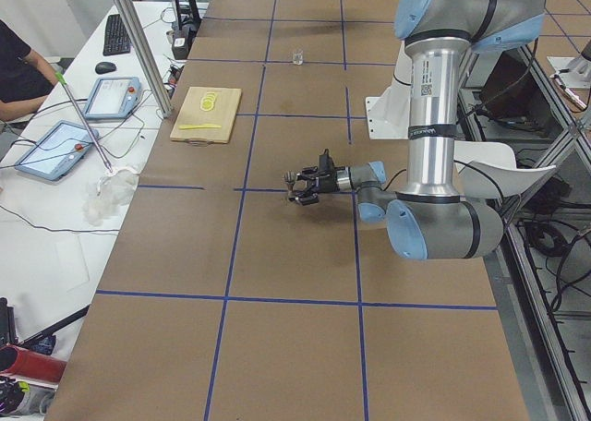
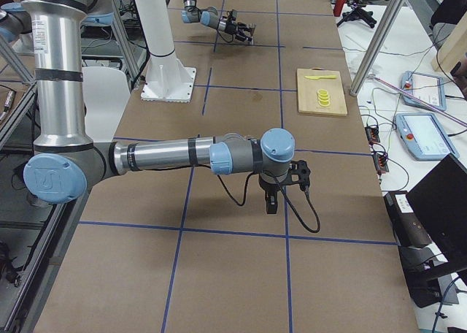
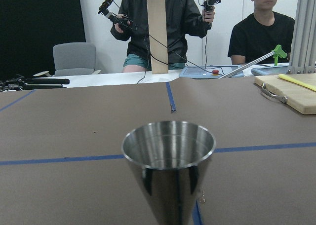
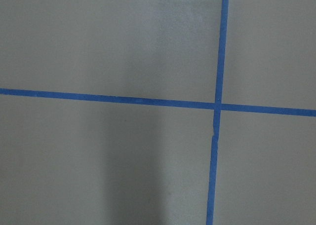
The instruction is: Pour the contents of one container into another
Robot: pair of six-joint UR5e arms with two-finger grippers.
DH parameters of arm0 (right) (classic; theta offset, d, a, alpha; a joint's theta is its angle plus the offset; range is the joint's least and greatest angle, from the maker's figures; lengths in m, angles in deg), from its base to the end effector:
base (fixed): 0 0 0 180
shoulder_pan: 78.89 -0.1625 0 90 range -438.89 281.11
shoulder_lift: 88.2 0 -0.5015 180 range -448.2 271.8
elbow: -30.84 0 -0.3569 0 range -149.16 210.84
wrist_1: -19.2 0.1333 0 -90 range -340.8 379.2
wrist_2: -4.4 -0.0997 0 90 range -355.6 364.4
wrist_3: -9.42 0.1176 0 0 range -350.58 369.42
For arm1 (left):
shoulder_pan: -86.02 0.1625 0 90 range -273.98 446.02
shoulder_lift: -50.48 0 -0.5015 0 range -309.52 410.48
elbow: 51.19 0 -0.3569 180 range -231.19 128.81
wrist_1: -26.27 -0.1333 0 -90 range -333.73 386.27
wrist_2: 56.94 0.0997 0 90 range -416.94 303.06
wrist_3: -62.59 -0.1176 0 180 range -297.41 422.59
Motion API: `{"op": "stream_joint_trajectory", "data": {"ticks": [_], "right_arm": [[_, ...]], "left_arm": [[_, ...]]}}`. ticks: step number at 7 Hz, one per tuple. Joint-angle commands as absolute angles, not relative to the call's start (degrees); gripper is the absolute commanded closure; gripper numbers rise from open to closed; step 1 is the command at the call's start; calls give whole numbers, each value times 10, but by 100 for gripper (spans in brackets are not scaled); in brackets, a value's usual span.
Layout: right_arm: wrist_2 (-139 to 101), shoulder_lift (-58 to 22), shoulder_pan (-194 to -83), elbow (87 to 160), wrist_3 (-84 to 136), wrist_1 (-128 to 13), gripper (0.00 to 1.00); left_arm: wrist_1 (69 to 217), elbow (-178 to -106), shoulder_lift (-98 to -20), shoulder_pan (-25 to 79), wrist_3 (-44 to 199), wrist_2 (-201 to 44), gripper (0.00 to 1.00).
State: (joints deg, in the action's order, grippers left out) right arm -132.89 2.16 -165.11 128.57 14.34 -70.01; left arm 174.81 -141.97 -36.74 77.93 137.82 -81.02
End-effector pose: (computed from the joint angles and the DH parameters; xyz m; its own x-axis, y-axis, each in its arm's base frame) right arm 0.0164 -0.4629 0.6830 0.6731 -0.0635 0.7369 0.0076 0.9968 0.0790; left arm 0.3892 -0.2984 0.6191 0.7347 0.0006 -0.6784 0.6455 0.3067 0.6994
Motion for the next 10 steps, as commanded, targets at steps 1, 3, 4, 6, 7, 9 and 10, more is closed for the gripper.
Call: {"op": "stream_joint_trajectory", "data": {"ticks": [1,3,4,6,7,9,10], "right_arm": [[-1329,22,-1651,1286,143,-700,0],[-1329,22,-1651,1289,143,-700,0],[-1329,22,-1651,1289,143,-700,0],[-1329,22,-1651,1290,143,-700,0],[-1329,22,-1651,1290,143,-700,0],[-1329,22,-1651,1290,143,-700,0],[-1329,22,-1651,1290,143,-700,0]], "left_arm": [[1749,-1416,-369,772,1378,-815,7],[1749,-1415,-383,761,1378,-830,7],[1754,-1412,-383,757,1378,-831,8],[1774,-1396,-383,752,1377,-837,11],[1778,-1396,-383,752,1377,-841,17],[1781,-1400,-385,752,1357,-847,48],[1819,-1400,-387,750,1301,-858,72]]}}
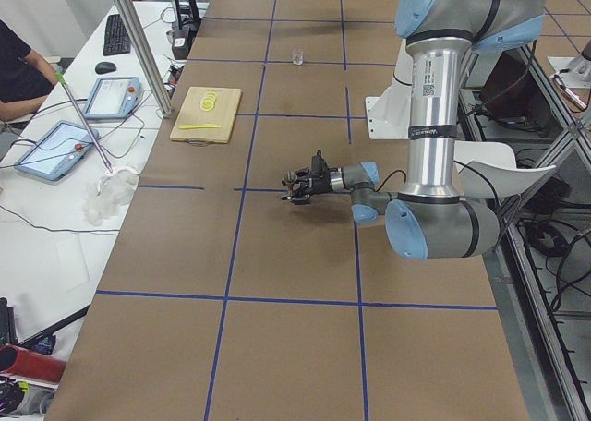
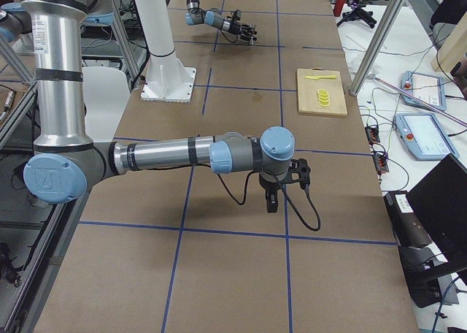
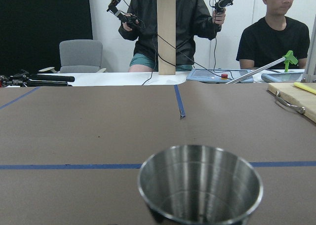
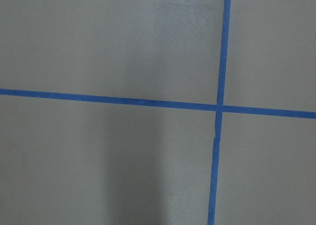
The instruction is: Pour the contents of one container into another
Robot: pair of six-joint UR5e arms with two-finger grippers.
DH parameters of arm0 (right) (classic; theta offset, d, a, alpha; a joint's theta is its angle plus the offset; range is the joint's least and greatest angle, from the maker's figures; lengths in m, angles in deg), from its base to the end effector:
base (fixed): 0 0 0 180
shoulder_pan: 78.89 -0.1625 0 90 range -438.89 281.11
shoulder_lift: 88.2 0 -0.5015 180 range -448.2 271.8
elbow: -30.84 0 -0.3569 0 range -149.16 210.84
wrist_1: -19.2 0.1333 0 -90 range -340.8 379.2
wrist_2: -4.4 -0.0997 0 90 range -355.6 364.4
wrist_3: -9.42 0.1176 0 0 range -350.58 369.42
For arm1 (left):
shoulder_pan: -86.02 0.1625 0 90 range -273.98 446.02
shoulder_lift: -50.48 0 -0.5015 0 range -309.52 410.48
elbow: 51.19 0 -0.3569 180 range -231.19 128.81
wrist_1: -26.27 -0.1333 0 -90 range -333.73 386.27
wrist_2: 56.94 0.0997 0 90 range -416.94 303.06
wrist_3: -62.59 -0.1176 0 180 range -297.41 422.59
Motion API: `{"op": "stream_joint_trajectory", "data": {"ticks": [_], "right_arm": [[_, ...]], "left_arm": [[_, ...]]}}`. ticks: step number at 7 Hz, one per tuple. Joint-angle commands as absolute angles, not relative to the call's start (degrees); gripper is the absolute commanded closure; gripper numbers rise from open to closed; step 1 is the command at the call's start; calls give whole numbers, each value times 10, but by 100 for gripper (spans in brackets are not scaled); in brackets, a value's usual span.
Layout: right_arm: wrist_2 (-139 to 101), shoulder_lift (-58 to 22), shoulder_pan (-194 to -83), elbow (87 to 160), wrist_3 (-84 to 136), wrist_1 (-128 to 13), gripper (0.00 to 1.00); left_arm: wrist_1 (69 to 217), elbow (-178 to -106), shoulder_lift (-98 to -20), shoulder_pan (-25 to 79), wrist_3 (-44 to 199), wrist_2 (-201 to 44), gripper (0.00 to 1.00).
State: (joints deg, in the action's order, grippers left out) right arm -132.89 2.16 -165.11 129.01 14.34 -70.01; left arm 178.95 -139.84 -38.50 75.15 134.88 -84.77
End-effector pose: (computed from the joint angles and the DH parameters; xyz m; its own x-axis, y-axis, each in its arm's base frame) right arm 0.0164 -0.4630 0.6795 0.6727 -0.0692 0.7367 0.0075 0.9962 0.0867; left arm 0.3920 -0.3169 0.6193 0.7197 0.0064 -0.6943 0.6546 0.3271 0.6815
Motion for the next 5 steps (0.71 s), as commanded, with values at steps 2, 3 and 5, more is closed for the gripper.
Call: {"op": "stream_joint_trajectory", "data": {"ticks": [2,3,5], "right_arm": [[-1330,22,-1651,1292,143,-701,0],[-1330,22,-1651,1293,143,-701,0],[-1330,22,-1651,1293,143,-701,0]], "left_arm": [[1916,-1394,-386,747,1215,-854,100],[1919,-1395,-380,747,1210,-857,100],[1923,-1407,-384,741,1170,-859,100]]}}
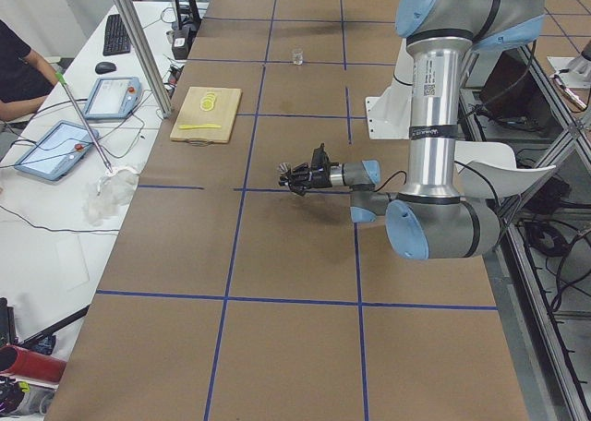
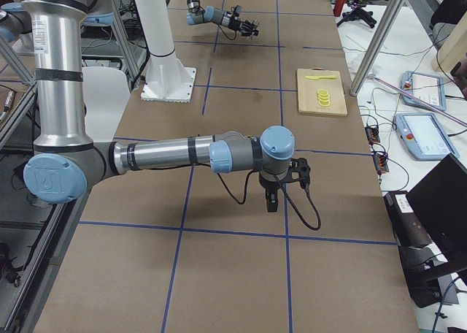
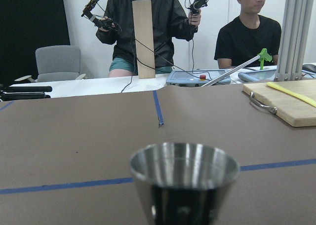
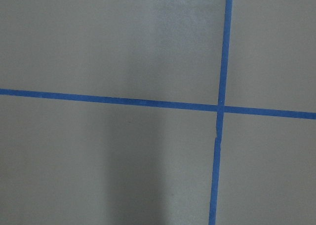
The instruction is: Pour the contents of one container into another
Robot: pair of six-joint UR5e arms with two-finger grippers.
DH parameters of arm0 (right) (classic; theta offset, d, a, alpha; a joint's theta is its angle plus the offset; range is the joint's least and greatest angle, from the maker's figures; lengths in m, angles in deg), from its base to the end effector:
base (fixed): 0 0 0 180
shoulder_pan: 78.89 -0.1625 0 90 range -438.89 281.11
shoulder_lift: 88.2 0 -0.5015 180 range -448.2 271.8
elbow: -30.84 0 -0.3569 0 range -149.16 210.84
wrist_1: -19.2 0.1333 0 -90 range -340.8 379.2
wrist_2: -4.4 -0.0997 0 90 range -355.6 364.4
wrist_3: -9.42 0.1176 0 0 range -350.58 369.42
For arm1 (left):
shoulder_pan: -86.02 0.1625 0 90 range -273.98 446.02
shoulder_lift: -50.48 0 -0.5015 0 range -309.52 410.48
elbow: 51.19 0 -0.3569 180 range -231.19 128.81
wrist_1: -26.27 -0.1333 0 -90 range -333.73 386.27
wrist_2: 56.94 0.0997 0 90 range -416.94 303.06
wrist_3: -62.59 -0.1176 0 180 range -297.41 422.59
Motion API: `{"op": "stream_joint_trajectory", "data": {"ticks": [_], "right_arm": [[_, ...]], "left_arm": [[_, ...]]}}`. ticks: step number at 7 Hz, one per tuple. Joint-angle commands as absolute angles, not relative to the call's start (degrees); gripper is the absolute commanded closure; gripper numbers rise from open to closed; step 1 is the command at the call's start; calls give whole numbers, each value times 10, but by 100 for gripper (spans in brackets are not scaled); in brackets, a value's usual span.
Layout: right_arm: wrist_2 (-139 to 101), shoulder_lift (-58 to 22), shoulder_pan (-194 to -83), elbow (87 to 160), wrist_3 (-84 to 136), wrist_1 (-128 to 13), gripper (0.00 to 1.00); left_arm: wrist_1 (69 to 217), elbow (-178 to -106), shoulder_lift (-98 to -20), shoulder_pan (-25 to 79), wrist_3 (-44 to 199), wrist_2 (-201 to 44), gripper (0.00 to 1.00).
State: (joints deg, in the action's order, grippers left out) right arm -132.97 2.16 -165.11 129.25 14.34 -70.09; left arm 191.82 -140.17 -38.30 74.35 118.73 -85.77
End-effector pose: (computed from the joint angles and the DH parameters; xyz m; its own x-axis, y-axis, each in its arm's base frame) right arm 0.0163 -0.4630 0.6775 0.6715 -0.0713 0.7375 0.0076 0.9960 0.0894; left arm 0.3722 -0.3182 0.5986 0.7458 0.1203 -0.6552 0.6067 0.2836 0.7426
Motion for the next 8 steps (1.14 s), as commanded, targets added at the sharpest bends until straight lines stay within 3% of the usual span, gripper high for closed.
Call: {"op": "stream_joint_trajectory", "data": {"ticks": [1,6,8], "right_arm": [[-1329,22,-1651,1293,143,-701,0],[-1328,19,-1651,1306,145,-699,0],[-1331,19,-1640,1336,145,-700,0]], "left_arm": [[1927,-1419,-384,740,1170,-859,100],[2013,-1451,-387,736,1112,-881,100],[2012,-1445,-435,739,1024,-884,100]]}}
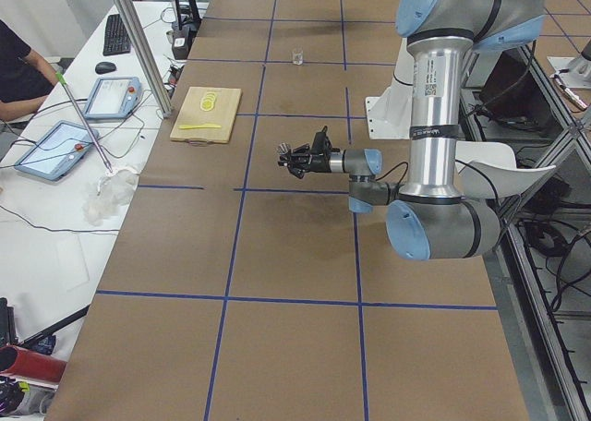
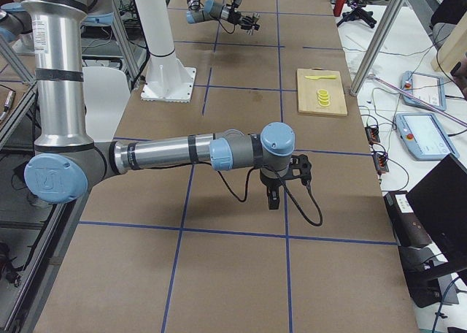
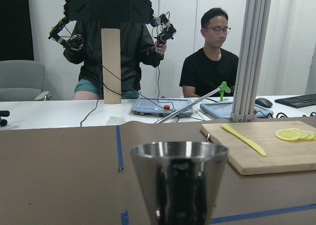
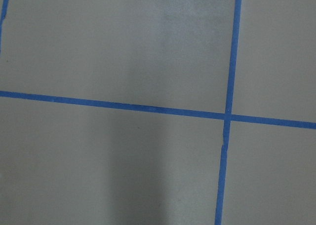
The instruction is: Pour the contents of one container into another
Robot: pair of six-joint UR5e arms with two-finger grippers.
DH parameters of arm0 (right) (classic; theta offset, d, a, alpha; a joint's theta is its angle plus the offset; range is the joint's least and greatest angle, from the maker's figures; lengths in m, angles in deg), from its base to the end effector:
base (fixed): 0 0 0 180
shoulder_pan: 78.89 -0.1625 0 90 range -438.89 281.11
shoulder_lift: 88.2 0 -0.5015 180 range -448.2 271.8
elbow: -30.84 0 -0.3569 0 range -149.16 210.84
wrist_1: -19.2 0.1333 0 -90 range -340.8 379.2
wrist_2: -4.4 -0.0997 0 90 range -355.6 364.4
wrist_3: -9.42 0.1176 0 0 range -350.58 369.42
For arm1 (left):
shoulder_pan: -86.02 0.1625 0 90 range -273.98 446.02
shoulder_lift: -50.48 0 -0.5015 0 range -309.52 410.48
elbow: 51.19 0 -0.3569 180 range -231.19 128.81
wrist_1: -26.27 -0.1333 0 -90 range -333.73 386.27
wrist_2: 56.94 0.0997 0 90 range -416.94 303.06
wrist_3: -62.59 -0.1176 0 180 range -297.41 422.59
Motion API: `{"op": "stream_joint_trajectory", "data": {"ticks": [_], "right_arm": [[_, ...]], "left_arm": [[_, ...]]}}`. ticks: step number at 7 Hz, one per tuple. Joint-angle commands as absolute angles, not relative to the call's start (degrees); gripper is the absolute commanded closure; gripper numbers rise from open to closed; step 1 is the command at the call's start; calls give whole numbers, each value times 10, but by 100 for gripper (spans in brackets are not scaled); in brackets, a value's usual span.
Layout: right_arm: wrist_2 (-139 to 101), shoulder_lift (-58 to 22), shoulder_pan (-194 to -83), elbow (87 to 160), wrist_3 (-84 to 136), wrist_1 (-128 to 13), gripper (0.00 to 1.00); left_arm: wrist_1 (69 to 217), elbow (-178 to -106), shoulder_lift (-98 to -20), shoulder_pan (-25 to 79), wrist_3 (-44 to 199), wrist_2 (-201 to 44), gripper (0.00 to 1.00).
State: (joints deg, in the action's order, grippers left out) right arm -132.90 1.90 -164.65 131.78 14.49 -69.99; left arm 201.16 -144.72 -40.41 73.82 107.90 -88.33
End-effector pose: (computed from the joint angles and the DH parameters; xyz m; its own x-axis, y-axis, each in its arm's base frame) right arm 0.0125 -0.4656 0.6549 0.6691 -0.1110 0.7348 0.0133 0.9904 0.1375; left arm 0.3671 -0.3185 0.5375 0.6725 0.2294 -0.7036 0.6631 0.2355 0.7105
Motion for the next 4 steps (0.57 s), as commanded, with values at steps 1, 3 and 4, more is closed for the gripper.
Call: {"op": "stream_joint_trajectory", "data": {"ticks": [1,3,4], "right_arm": [[-1330,20,-1626,1357,144,-699,0],[-1328,20,-1600,1382,163,-699,0],[-1327,20,-1586,1403,201,-696,0]], "left_arm": [[2011,-1444,-445,740,933,-885,100],[2017,-1444,-497,729,890,-889,100],[2023,-1435,-500,729,897,-895,100]]}}
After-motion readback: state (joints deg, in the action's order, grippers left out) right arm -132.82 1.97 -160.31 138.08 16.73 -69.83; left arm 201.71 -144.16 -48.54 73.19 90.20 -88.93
